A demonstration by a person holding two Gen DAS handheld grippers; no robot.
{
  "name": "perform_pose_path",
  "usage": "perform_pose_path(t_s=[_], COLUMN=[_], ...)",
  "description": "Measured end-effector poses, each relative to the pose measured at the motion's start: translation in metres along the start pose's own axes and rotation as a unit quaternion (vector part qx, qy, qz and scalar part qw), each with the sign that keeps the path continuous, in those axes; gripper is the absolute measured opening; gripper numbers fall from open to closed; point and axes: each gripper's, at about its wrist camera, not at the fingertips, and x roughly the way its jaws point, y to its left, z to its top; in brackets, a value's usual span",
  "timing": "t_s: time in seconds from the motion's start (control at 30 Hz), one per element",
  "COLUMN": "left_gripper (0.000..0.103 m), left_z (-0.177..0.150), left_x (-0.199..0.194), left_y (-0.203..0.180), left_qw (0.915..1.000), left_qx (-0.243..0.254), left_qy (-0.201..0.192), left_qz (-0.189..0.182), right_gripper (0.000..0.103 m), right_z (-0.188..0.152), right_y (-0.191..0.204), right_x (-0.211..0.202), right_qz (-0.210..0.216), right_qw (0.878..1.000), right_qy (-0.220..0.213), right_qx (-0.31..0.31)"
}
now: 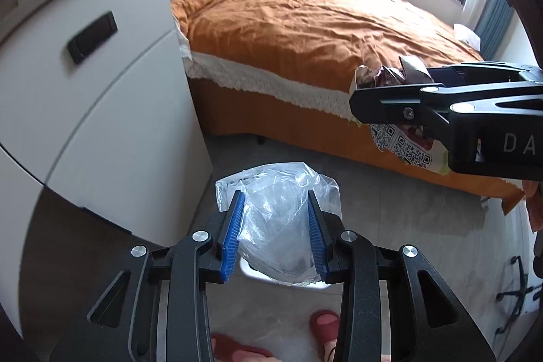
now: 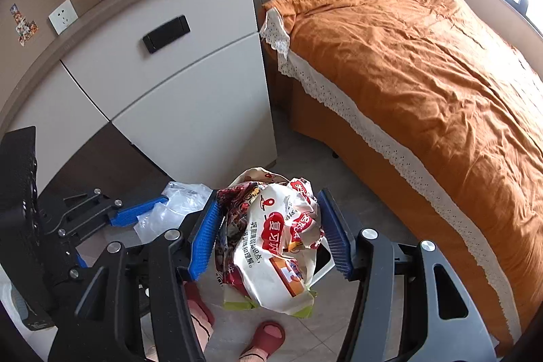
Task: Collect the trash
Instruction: 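Carry the plastic bag and wrapper to the white bin and open both grippers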
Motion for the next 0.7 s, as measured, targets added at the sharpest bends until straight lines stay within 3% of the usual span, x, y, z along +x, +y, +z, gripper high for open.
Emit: perform_pose_path(t_s=[0.03,0.07,0.13,0.17,0.3,0.4,0.7], left_gripper=[0.042,0.058,0.086,0.090,0.096,0.097,0.098], left_z=[-0.008,-0.014,-0.027,-0.032,-0.050,-0.056,-0.043], left_x=[0.018,0.033,0.065,0.076,0.105,0.109,0.075], left_y=[-0.001,-0.001,0.000,0.001,0.001,0.002,0.007], left_qw=[1.0000,0.9998,0.9993,0.9993,0.9987,0.9985,0.9983], left_qx=[-0.003,-0.005,-0.007,-0.008,-0.010,-0.012,-0.027], left_qy=[0.005,0.017,0.033,0.035,0.048,0.053,0.052], left_qz=[0.000,-0.003,-0.014,-0.013,-0.015,-0.007,-0.001], right_gripper=[0.059,0.061,0.074,0.088,0.098,0.098,0.098], right_z=[-0.005,-0.013,-0.028,-0.034,-0.061,-0.072,-0.056], right_y=[-0.003,-0.006,-0.012,-0.015,-0.026,-0.032,-0.028], right_x=[0.010,0.025,0.053,0.064,0.103,0.110,0.077], right_qz=[0.002,0.003,0.003,0.001,-0.011,-0.012,-0.014], right_qw=[1.000,1.000,1.000,0.999,0.998,0.998,0.998], right_qy=[0.003,0.009,0.025,0.031,0.058,0.065,0.049], right_qx=[0.002,0.005,0.007,0.008,0.012,0.016,0.027])
